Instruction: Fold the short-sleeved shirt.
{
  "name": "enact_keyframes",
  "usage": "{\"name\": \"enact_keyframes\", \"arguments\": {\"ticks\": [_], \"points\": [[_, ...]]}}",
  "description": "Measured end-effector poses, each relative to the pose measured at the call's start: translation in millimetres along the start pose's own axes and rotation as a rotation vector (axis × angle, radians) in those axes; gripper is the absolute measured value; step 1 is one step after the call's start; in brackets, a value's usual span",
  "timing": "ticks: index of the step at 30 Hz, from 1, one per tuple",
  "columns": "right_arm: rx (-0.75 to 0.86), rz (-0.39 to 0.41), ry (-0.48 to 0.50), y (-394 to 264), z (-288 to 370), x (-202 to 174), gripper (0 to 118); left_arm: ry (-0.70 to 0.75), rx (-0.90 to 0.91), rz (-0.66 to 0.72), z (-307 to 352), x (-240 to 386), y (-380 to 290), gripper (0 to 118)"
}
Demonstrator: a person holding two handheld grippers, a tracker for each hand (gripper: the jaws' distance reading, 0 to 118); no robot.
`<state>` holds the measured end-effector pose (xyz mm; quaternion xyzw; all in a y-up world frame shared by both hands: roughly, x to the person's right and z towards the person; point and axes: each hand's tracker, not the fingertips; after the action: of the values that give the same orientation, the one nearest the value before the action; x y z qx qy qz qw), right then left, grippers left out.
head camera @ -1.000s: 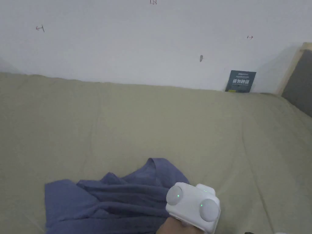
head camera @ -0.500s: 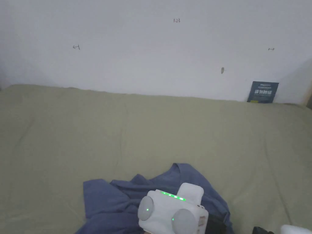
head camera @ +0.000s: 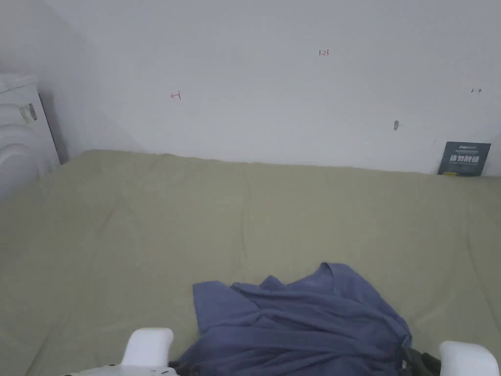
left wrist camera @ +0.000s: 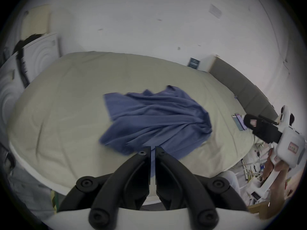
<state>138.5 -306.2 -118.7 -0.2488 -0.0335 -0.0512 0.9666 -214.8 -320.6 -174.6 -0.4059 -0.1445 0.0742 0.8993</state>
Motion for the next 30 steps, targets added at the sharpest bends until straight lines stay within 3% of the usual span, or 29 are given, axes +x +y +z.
{"name": "enact_keyframes", "arguments": {"ticks": [4, 11, 17, 23, 24, 25, 26, 30], "points": [[-0.010, 0.010, 0.009, -6, 1, -6, 0, 0.027, 0.011, 0.067, 10, -20, -14, 5], [-0.043, 0.028, 0.018, -14, -1, -13, 0, 0.061, -0.015, 0.057, 0, -28, -20, 5], [-0.067, 0.032, 0.023, -20, -6, -15, 0, 0.063, -0.092, 0.009, -24, -33, -12, 5], [-0.091, 0.028, 0.028, -23, -15, -13, 0, 0.066, -0.137, 0.045, -64, -45, 3, 7], [-0.092, 0.027, 0.030, -24, -16, -12, 0, 0.073, -0.141, 0.052, -73, -47, 7, 21], [-0.099, 0.027, 0.026, -25, -19, -11, 0, 0.079, -0.144, 0.049, -83, -49, 11, 74], [-0.103, 0.027, 0.026, -25, -20, -11, 0, 0.108, -0.146, 0.053, -90, -50, 15, 115], [-0.120, 0.024, 0.022, -28, -26, -5, 0, 0.159, -0.137, 0.023, -112, -58, 43, 116]]}}
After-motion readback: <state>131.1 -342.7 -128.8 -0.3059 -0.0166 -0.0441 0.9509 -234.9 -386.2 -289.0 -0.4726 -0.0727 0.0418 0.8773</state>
